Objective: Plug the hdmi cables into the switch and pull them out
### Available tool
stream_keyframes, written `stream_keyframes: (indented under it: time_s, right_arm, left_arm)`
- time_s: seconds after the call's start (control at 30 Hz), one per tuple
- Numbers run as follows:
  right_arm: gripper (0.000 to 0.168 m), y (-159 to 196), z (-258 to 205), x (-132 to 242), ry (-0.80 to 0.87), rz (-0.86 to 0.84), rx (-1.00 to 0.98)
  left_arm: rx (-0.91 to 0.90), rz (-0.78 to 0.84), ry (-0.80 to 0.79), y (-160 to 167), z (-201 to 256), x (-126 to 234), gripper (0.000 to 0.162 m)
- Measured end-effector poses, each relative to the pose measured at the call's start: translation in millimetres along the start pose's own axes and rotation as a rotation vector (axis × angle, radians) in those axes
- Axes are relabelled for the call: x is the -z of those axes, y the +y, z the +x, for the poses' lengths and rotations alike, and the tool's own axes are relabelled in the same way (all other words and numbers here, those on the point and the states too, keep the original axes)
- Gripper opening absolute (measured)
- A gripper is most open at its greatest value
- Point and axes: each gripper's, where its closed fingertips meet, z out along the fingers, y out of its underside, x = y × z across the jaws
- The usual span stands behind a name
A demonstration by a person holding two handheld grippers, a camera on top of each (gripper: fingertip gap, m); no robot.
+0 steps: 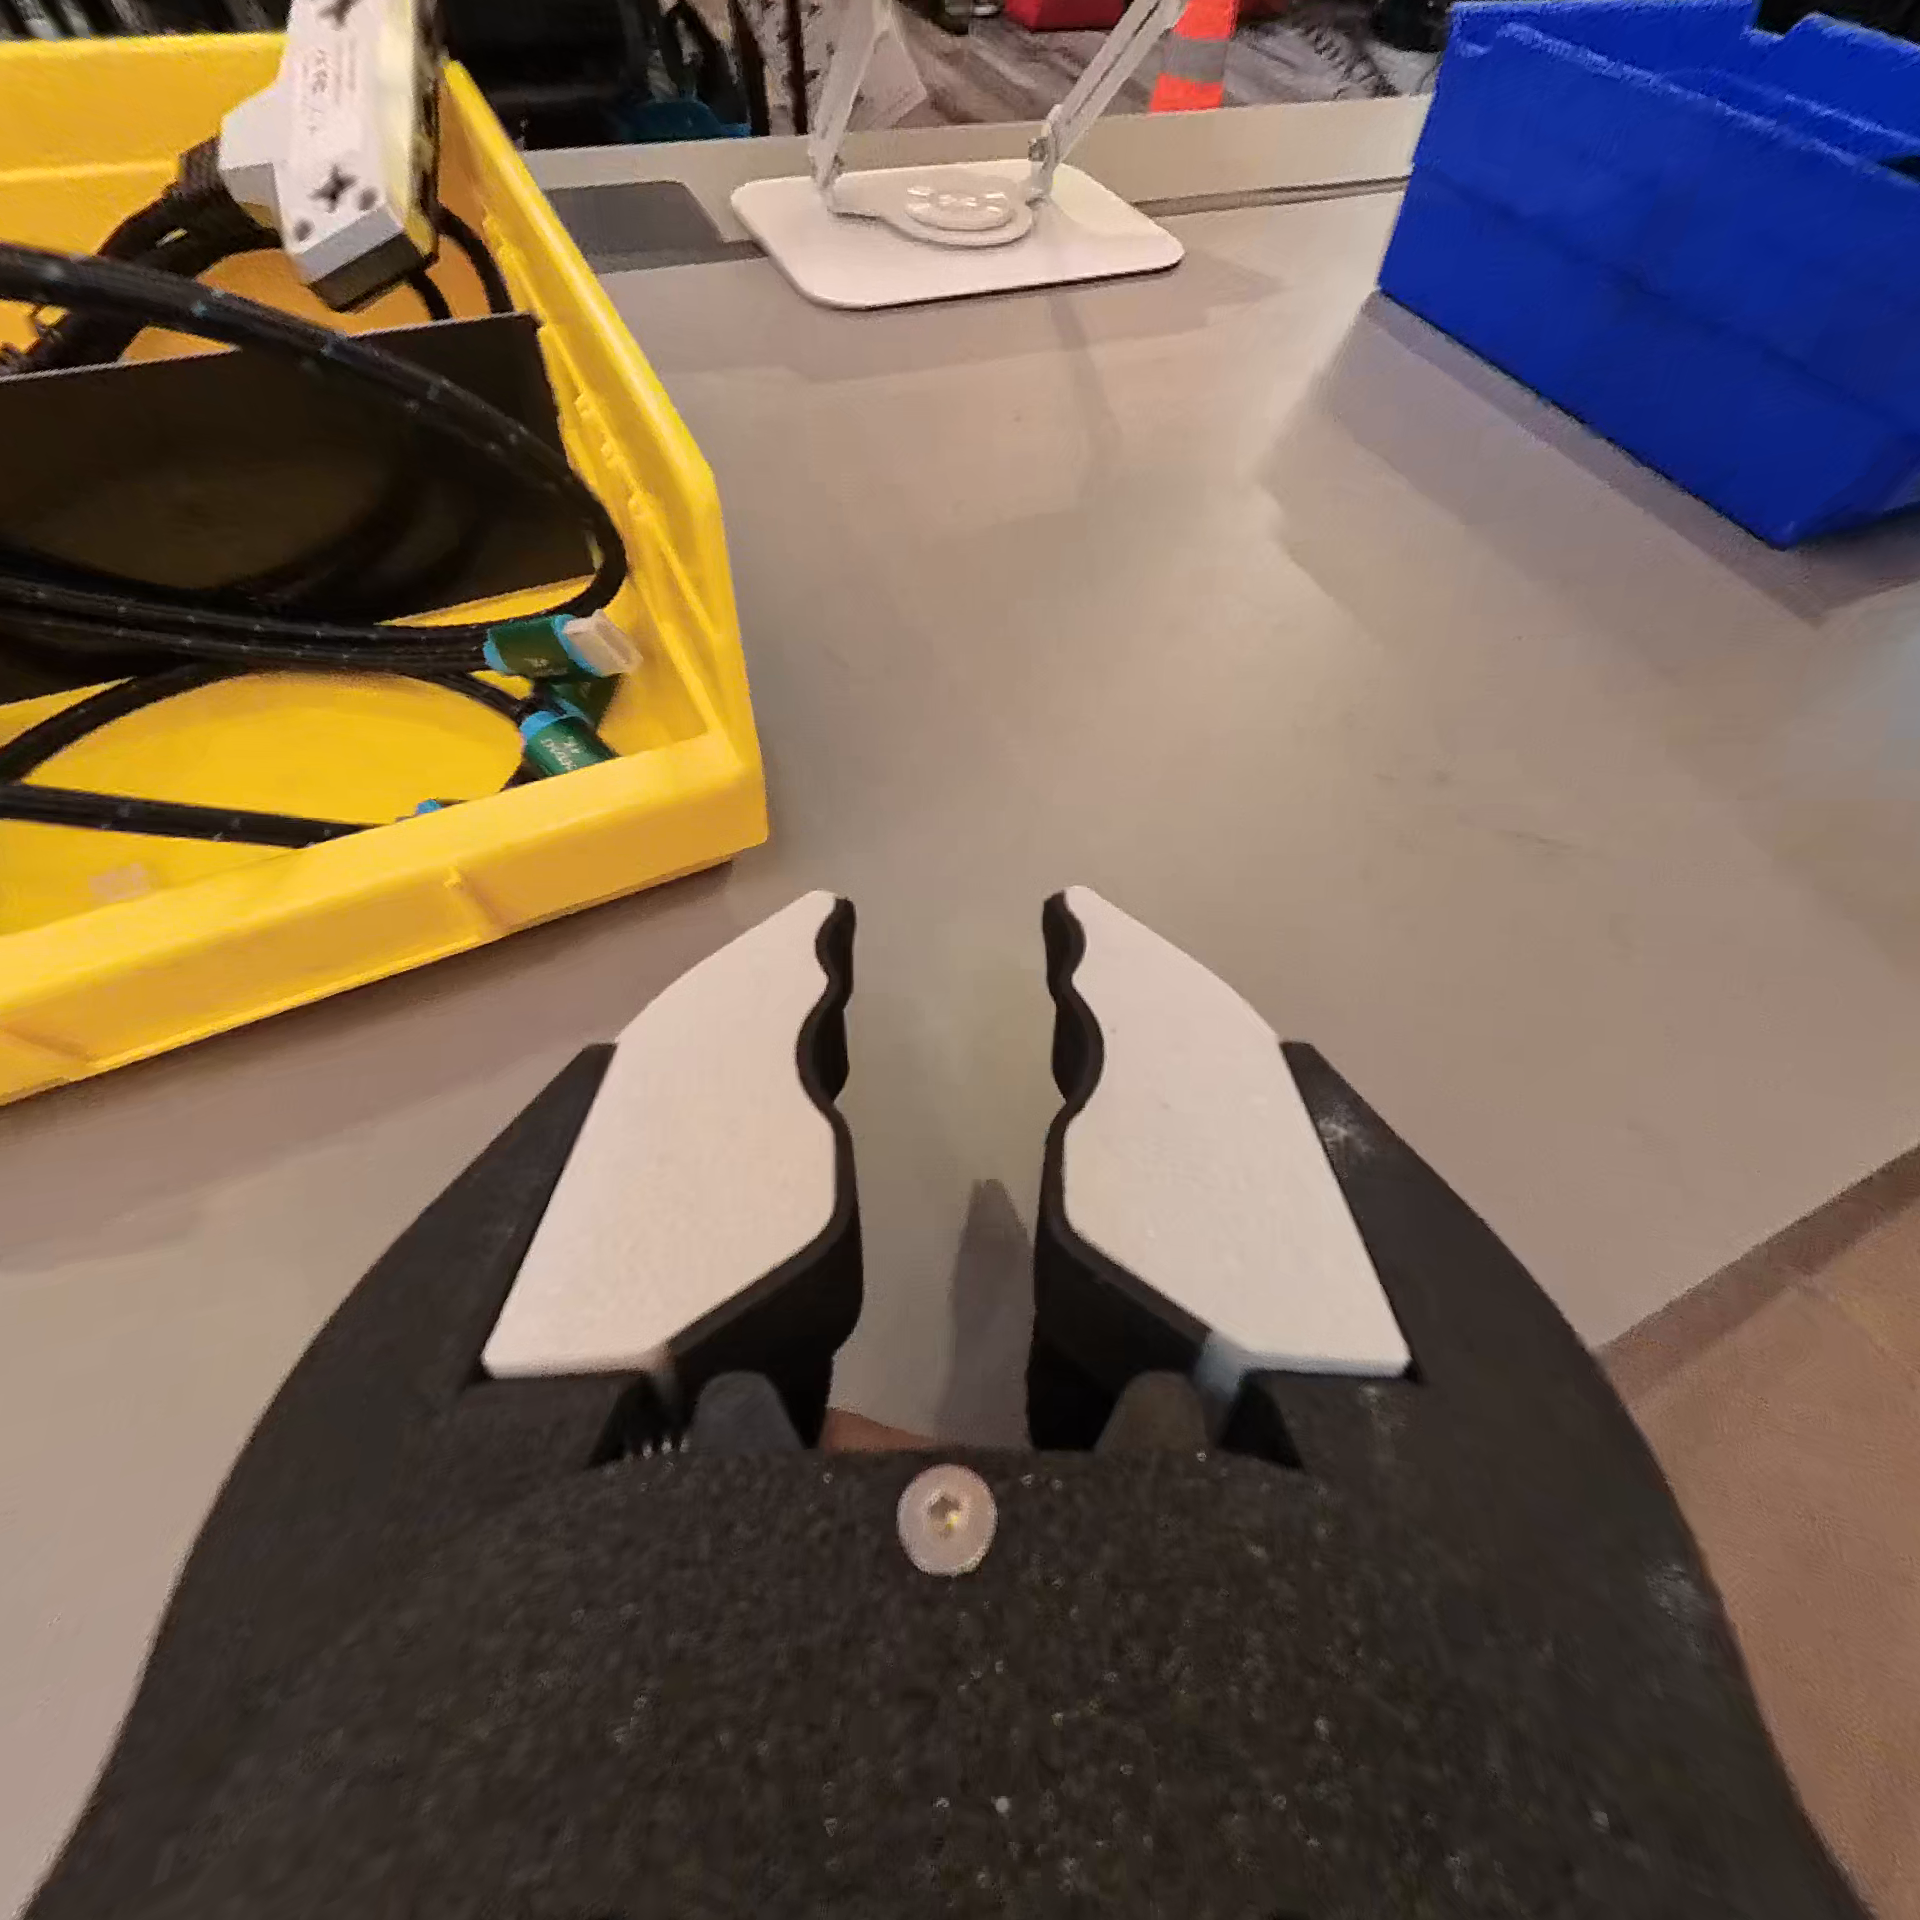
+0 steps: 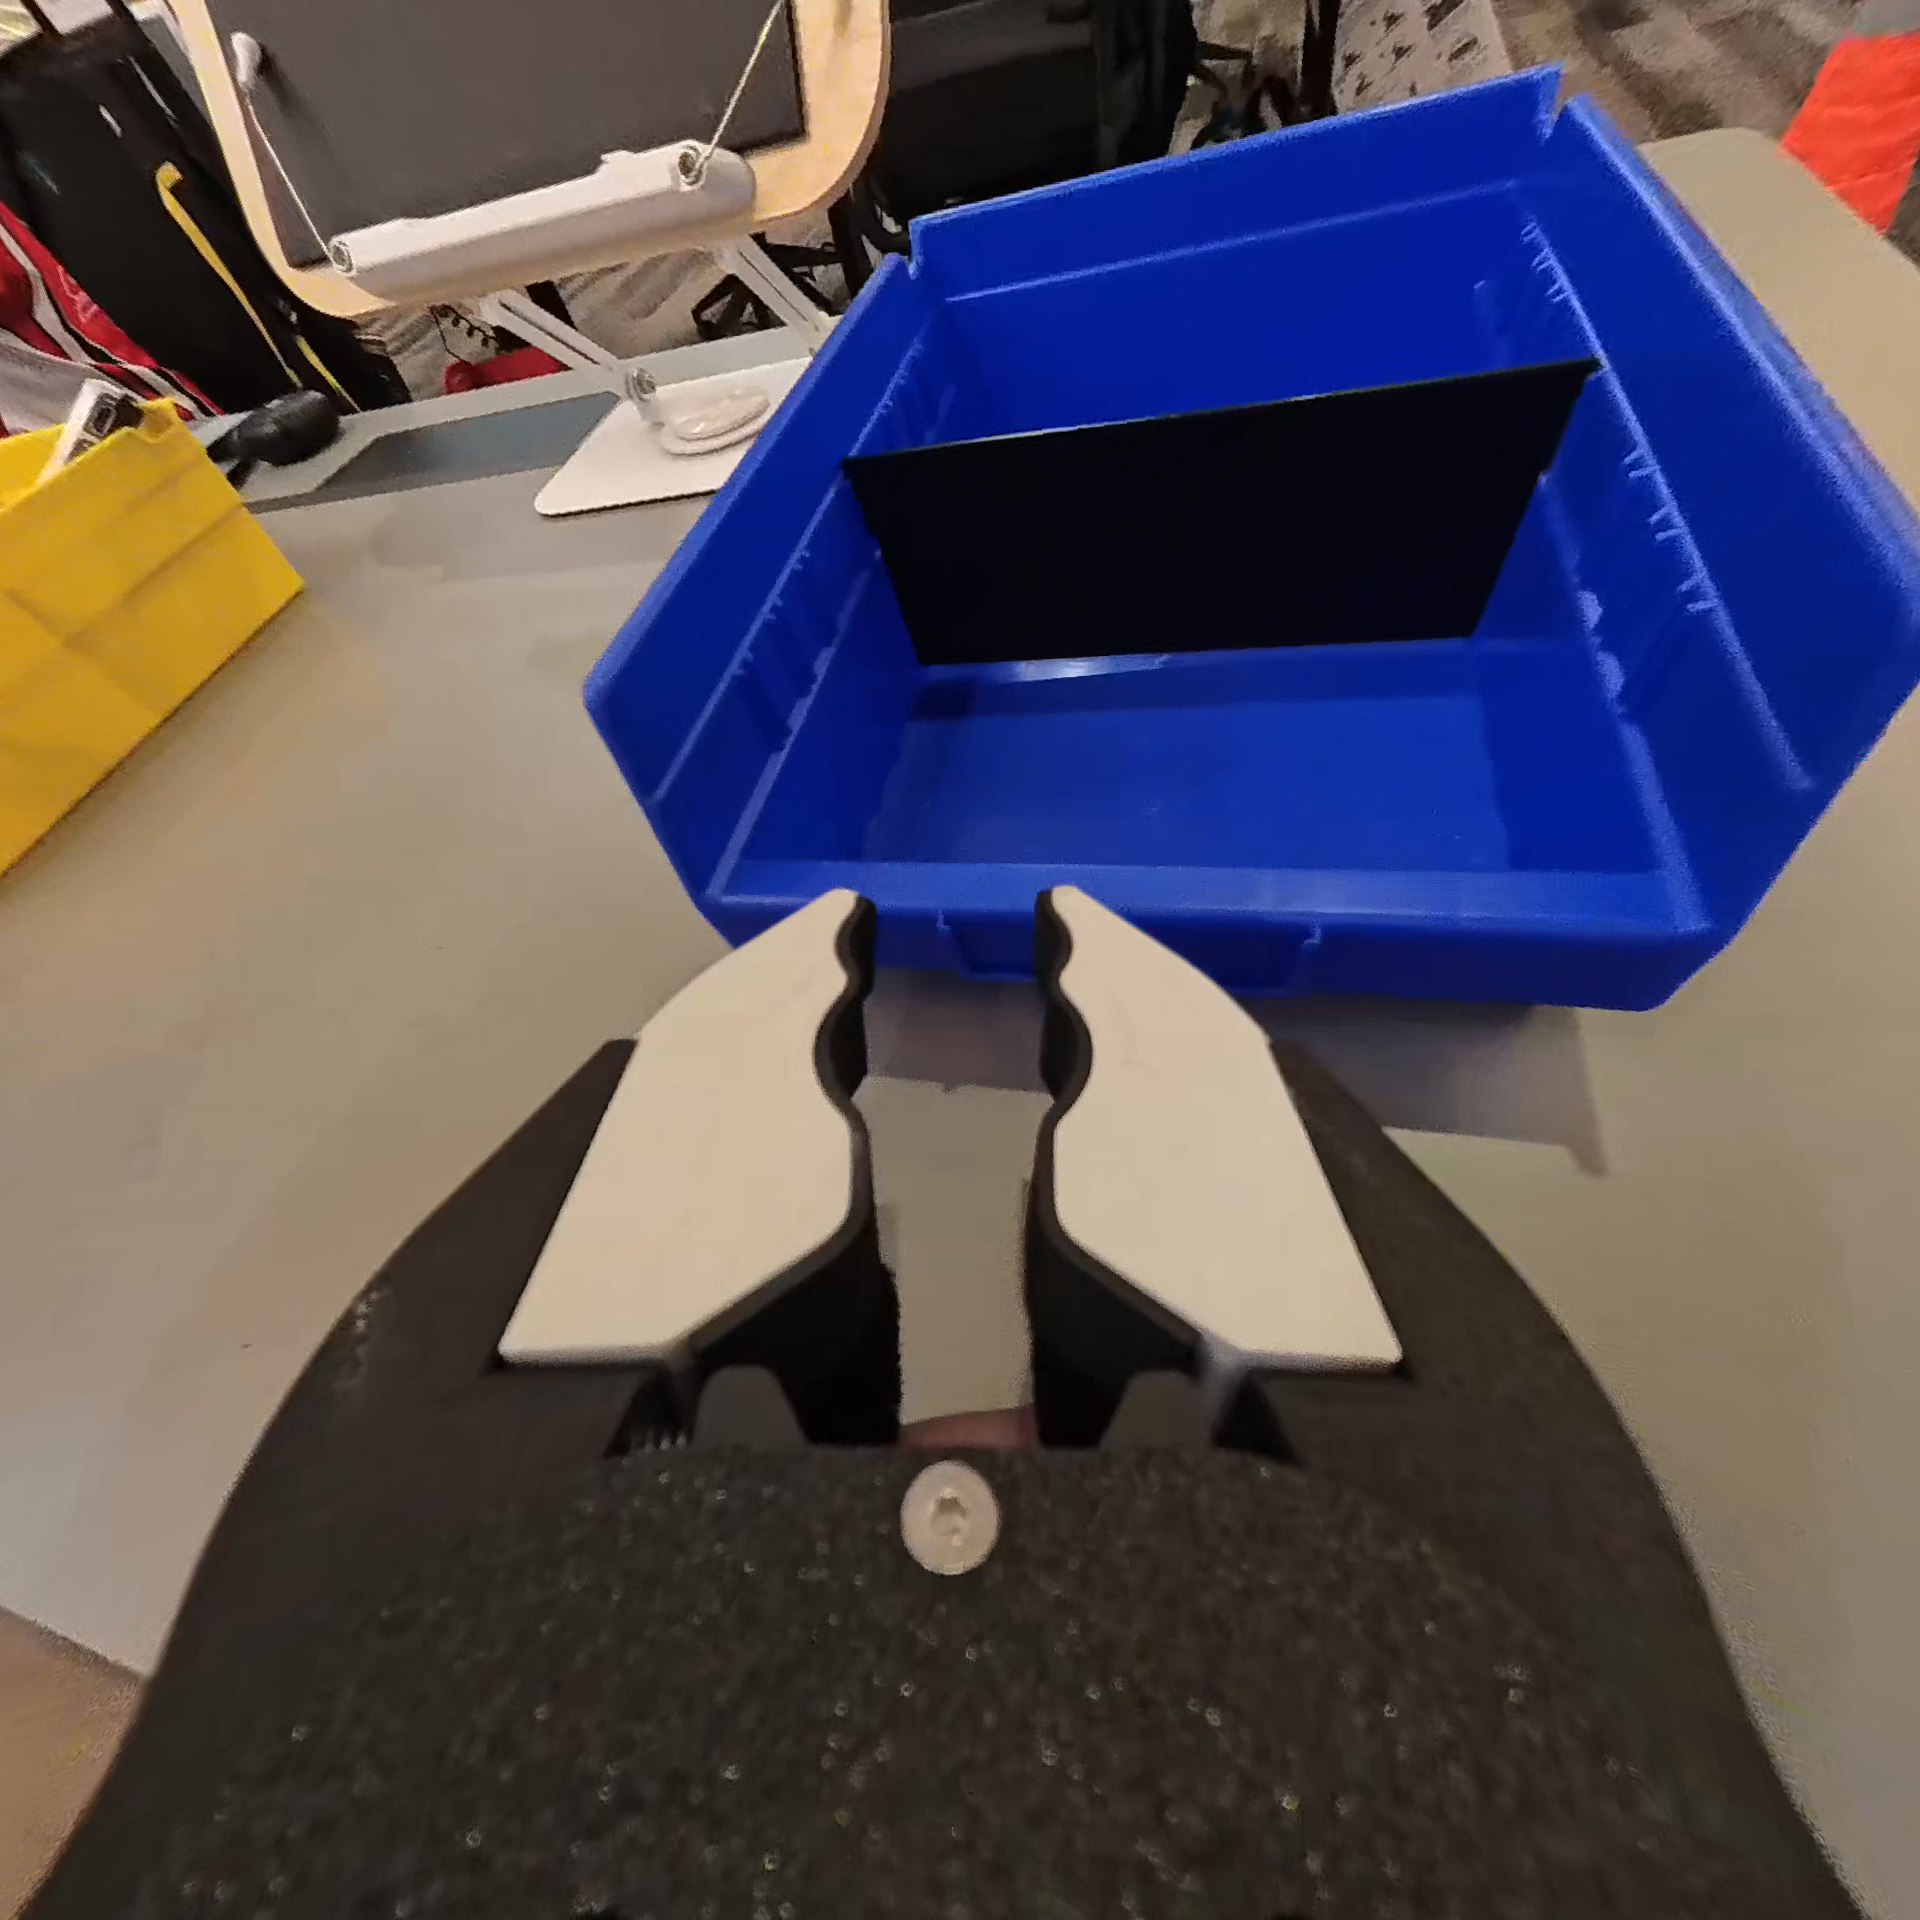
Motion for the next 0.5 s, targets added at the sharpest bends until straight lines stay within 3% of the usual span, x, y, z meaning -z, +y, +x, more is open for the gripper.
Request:
stream_keyframes:
  time_s: [0.07, 0.13, 0.2, 0.23, 0.3, 0.37, 0.5]
  right_arm:
    - [0.028, -1.3, -1.2, -1.3, 0.007, 0.003, 0.025]
    - [0.028, 0.4, -0.6, -4.9, 0.024, -0.009, 0.068]
    - [0.029, 4.3, -2.2, -8.2, 0.022, -0.033, 0.088]
    - [0.029, 4.7, -4.7, -9.0, 0.011, -0.034, 0.084]
    - [0.029, 5.5, -8.5, -9.3, -0.008, -0.035, 0.077]
    - [0.029, 6.8, -8.2, -8.7, -0.004, -0.042, 0.094]
    - [0.030, 8.3, -6.0, -9.2, 0.005, -0.050, 0.113]
  left_arm:
    - [0.012, 0.038, 0.140, -6.8, 21.6, 3.0, 0.039]
    - [0.077, 0.061, 0.410, -14.7, 58.5, 13.3, 0.045]
    - [0.164, 0.099, 0.660, -33.9, 82.7, 30.9, 0.051]
    - [0.191, 0.149, 0.691, -50.9, 78.9, 35.6, 0.051]
    - [0.132, 0.262, 0.709, -88.4, 60.2, 44.8, 0.050]
    - [-0.050, 0.306, 0.586, -124.2, 21.2, 37.9, 0.041]
    - [-0.449, 0.170, 0.380, -179.9, -68.1, -6.2, 0.038]
